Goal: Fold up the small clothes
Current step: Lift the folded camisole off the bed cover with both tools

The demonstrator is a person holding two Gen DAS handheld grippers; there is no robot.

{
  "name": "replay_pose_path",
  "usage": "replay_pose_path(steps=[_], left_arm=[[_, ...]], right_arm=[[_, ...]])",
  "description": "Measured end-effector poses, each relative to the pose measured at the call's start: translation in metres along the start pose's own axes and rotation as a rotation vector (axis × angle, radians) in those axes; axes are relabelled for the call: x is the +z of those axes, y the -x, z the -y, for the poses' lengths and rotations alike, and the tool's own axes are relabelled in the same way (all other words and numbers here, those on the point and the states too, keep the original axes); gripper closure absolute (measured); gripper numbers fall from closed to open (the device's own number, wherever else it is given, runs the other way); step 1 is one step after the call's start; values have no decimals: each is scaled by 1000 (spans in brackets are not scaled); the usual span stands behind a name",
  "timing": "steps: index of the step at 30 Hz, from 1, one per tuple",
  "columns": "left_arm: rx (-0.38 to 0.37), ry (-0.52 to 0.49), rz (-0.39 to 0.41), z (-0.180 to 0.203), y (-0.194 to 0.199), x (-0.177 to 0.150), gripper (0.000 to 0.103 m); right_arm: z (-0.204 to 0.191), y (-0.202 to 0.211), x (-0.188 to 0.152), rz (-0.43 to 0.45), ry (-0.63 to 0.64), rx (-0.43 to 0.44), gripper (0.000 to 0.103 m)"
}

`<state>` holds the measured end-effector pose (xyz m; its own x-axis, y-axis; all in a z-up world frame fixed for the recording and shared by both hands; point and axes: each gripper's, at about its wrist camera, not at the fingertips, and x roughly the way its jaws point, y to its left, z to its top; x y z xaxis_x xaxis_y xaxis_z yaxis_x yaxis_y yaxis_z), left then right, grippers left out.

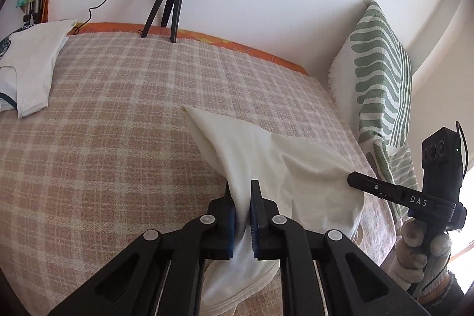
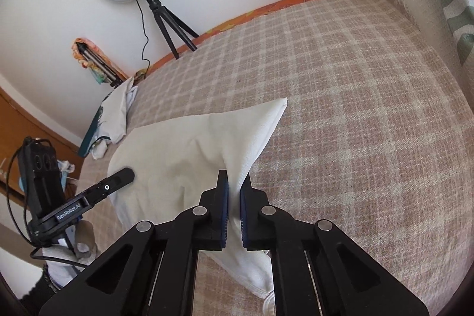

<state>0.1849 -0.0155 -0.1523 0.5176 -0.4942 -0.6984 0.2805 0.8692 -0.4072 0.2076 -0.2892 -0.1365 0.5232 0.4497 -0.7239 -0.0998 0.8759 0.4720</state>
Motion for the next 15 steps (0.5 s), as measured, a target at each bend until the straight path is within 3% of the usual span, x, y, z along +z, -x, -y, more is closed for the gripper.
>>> replay_pose_path(steps=[5,10,12,14,15], left_arm=[[27,-42,24,-1,18,2,98],[27,7,-20,-24,11,-7,98],[16,28,-34,-32,7,-11,98],[2,65,-46,-40,2,-12,98],[-6,81,-47,-43,1,-13,98]], right_arm=[[-28,13,6,31,72,-7,100],[-26,0,5,-5,78,-39,99],[-11,-7,1,-26,52,-43,88],[9,-12,-5,-44,-7,-40,67],[20,-15,-7,-52,-44,-21,66]])
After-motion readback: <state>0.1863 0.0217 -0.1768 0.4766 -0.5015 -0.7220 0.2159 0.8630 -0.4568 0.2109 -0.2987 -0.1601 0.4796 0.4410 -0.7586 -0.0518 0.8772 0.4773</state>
